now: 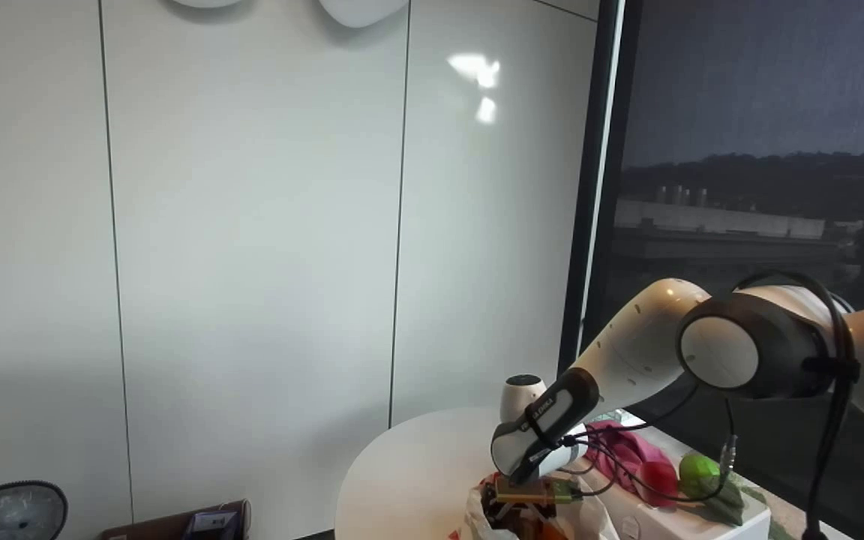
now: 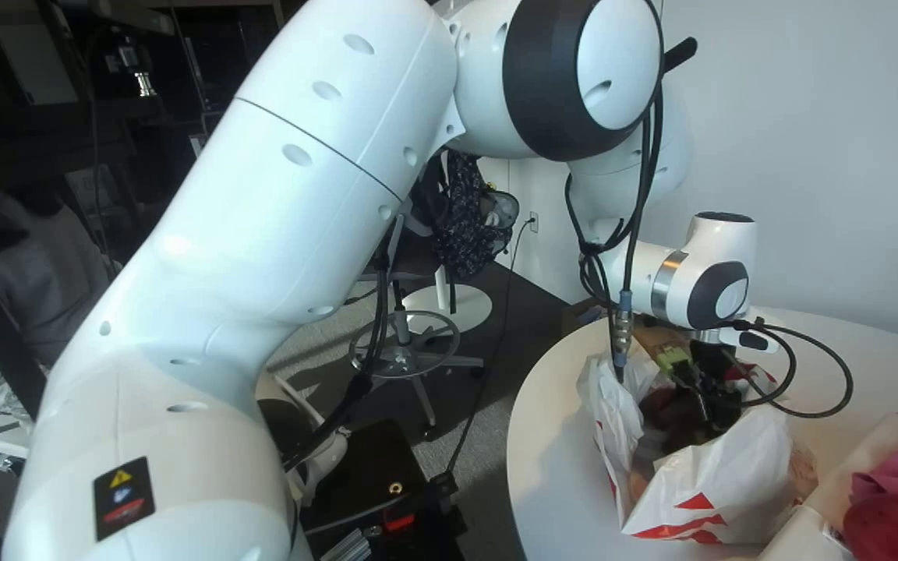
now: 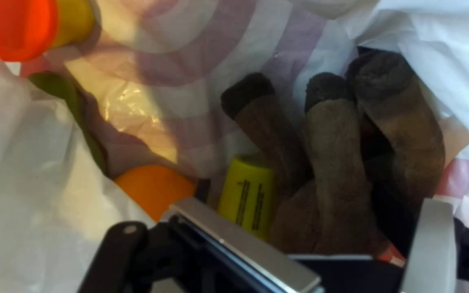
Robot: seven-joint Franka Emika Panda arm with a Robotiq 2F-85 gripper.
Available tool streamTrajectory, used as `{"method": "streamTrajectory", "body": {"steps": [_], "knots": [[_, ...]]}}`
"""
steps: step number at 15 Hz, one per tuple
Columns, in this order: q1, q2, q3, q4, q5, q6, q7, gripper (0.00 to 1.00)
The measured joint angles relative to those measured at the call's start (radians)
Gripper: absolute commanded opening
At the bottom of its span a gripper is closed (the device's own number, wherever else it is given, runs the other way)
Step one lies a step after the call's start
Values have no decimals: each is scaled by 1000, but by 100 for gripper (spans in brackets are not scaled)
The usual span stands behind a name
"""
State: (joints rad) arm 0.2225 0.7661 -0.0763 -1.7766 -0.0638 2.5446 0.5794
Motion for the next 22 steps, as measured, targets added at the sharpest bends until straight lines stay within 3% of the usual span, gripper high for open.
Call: {"method": "streamTrajectory", "body": {"steps": [5, 10, 15, 22], "knots": [[6, 49, -10, 31, 11, 26, 6, 43], [7, 38, -12, 38, 19, 26, 6, 10], [19, 9, -26, 25, 18, -6, 6, 9], [43, -148, -31, -4, -8, -245, 6, 7]]}}
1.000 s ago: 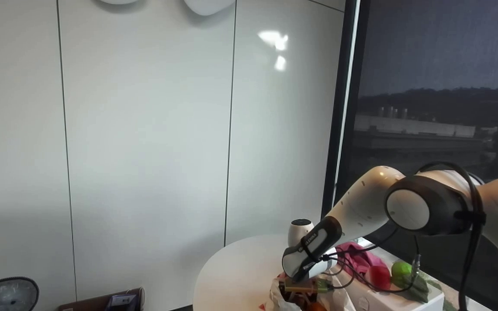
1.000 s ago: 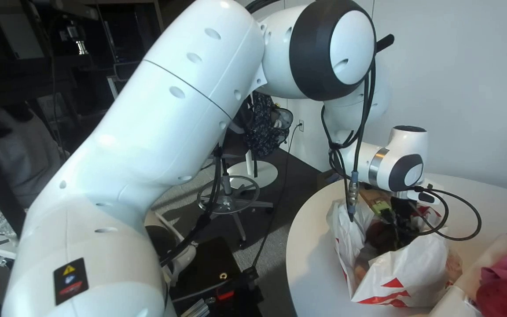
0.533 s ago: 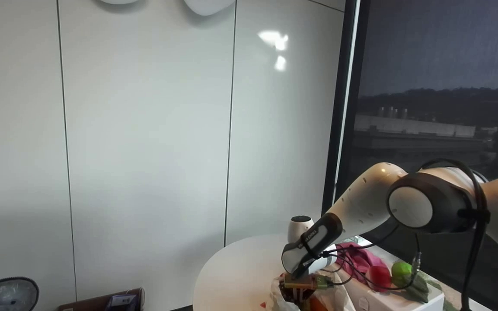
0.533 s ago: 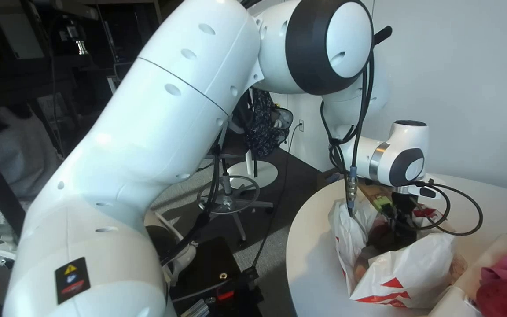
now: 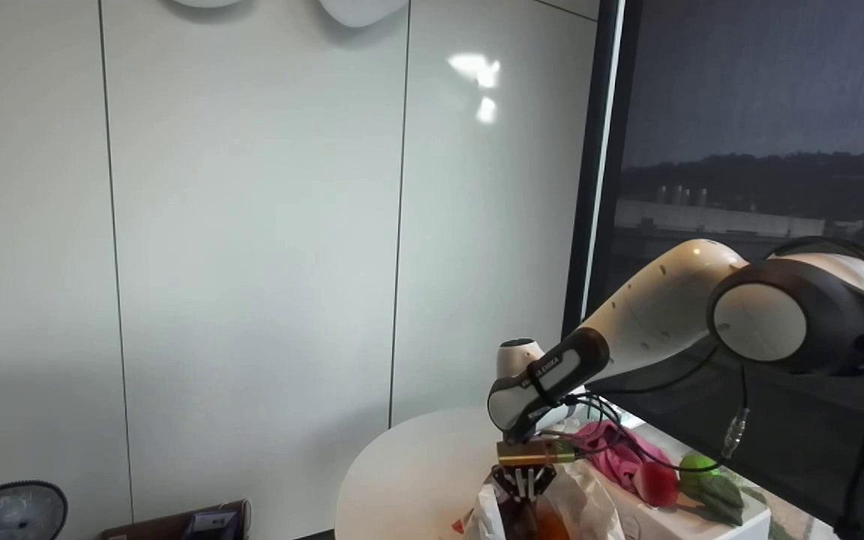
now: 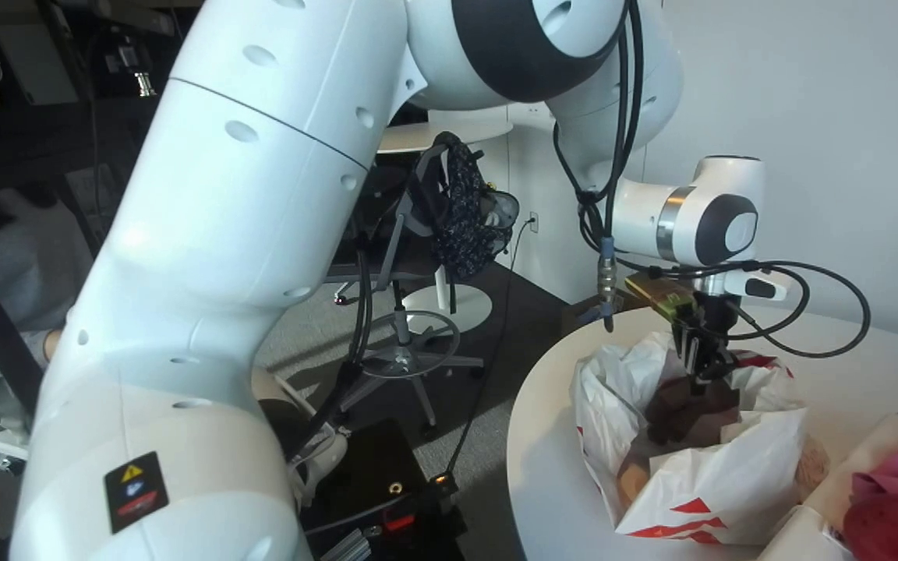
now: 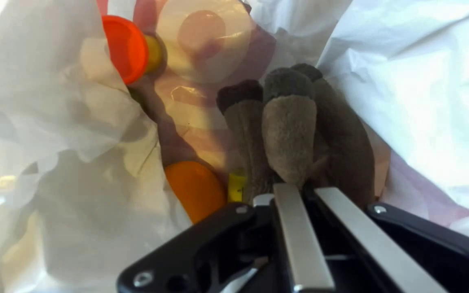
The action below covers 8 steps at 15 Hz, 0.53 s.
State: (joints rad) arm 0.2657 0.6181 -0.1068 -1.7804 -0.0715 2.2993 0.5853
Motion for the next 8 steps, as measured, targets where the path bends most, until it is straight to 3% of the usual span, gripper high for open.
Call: {"method": "streamTrajectory", "body": {"steps": [4, 8], "knots": [[0, -67, 22, -7, -1, -120, -4, 8], [-35, -166, 69, 4, 69, -410, -103, 7]]}}
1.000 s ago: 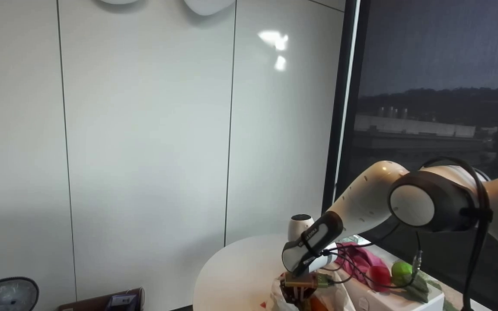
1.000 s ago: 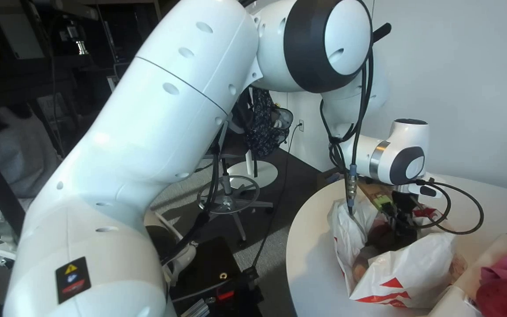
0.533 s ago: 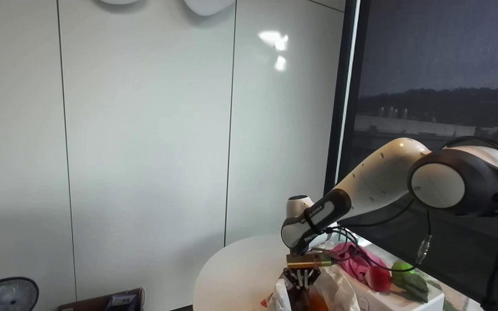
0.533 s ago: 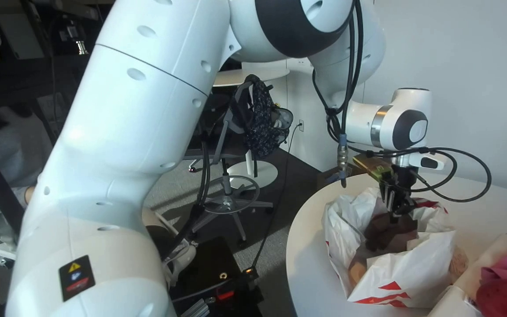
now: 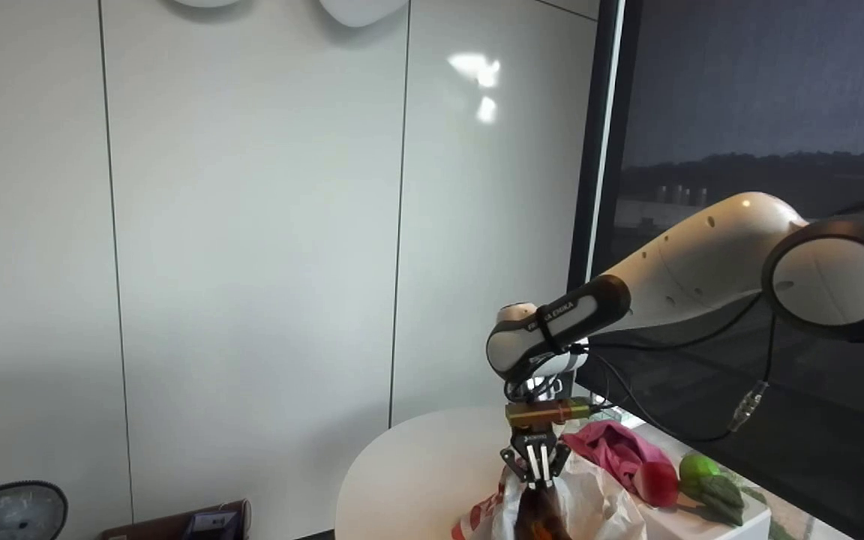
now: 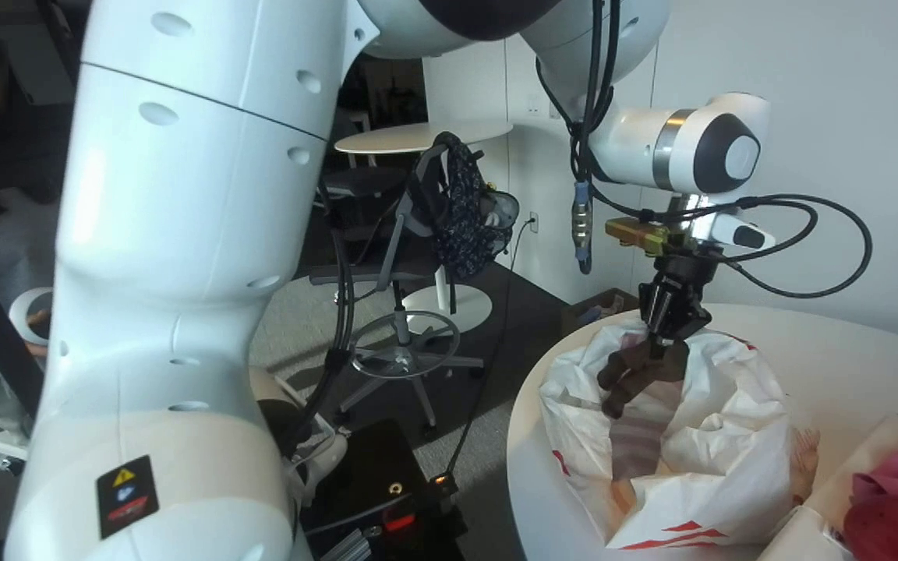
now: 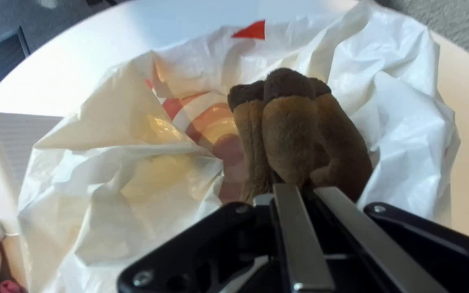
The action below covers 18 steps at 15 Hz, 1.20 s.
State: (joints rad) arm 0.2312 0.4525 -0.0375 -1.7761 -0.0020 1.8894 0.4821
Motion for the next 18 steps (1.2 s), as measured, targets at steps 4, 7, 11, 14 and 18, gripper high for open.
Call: {"method": "streamTrajectory", "body": {"steps": [4, 7, 11, 14, 18], "knots": [[-68, -62, 30, 53, 79, -311, -106, 7], [-113, -36, 30, 76, 106, -471, -125, 8], [-162, 31, 30, 130, 187, -662, -158, 7], [-207, 50, 27, 201, 284, -824, -174, 8], [-261, 44, -2, 281, 420, -942, -173, 8]]}}
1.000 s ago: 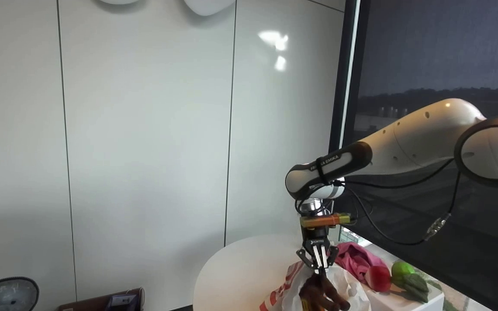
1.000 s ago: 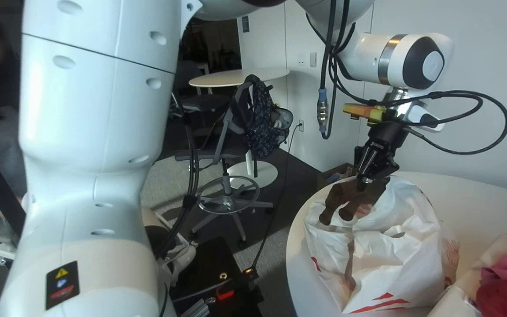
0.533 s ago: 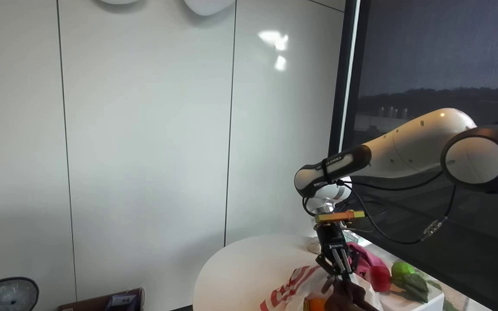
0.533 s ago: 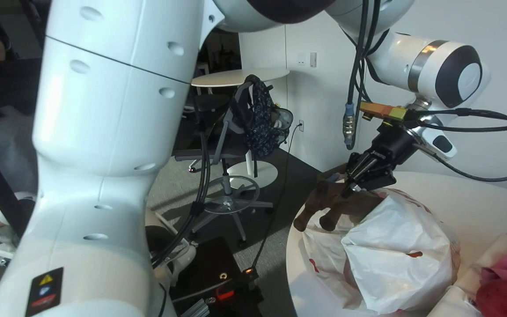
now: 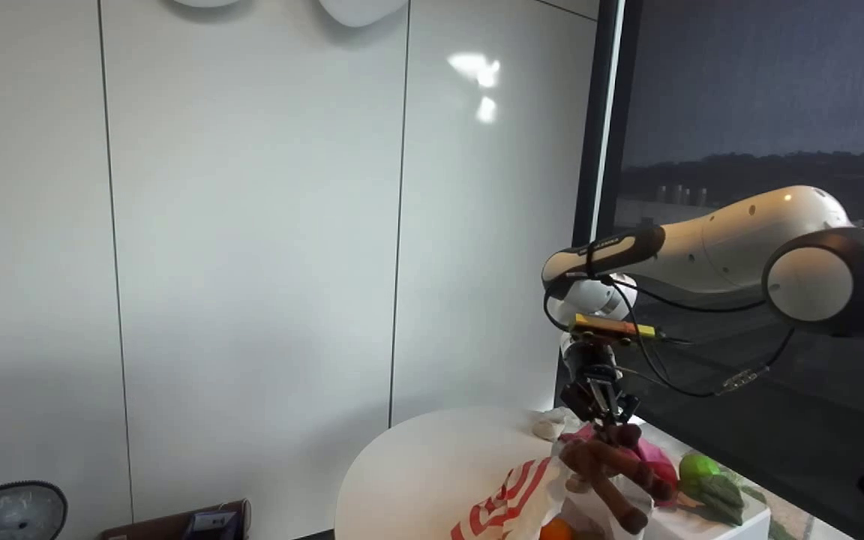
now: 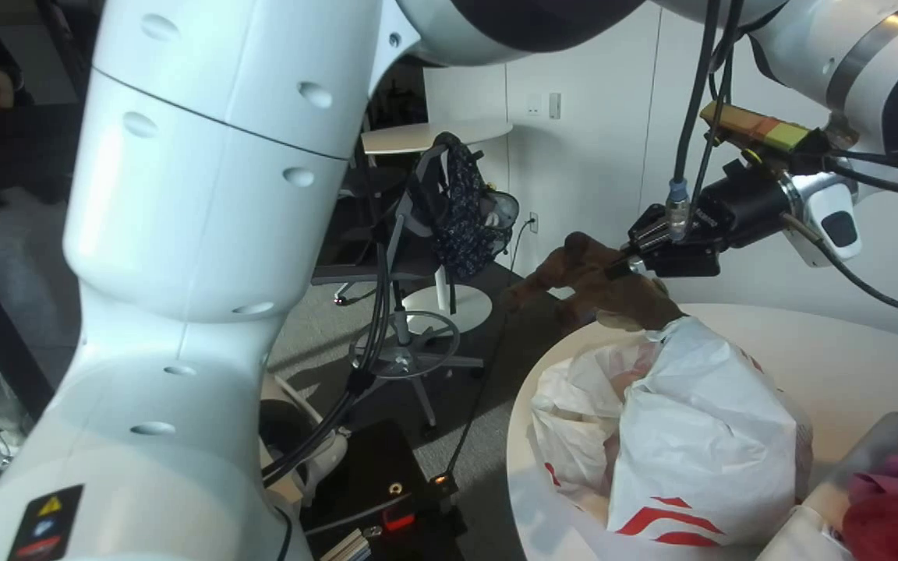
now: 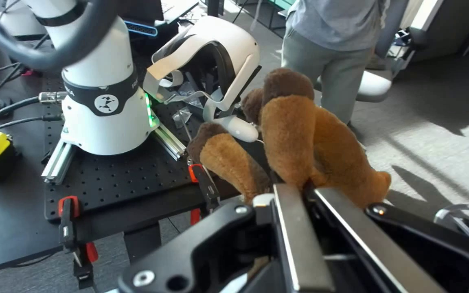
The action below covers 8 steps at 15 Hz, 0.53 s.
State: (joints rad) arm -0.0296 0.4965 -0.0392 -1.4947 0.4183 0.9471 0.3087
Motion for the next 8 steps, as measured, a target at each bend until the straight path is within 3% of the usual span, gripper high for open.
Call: {"method": "streamTrajectory", "body": {"steps": [3, 8], "knots": [[-17, -20, -42, 43, 23, 46, 13, 8], [-39, -57, -91, 67, -11, 251, 28, 6]]}}
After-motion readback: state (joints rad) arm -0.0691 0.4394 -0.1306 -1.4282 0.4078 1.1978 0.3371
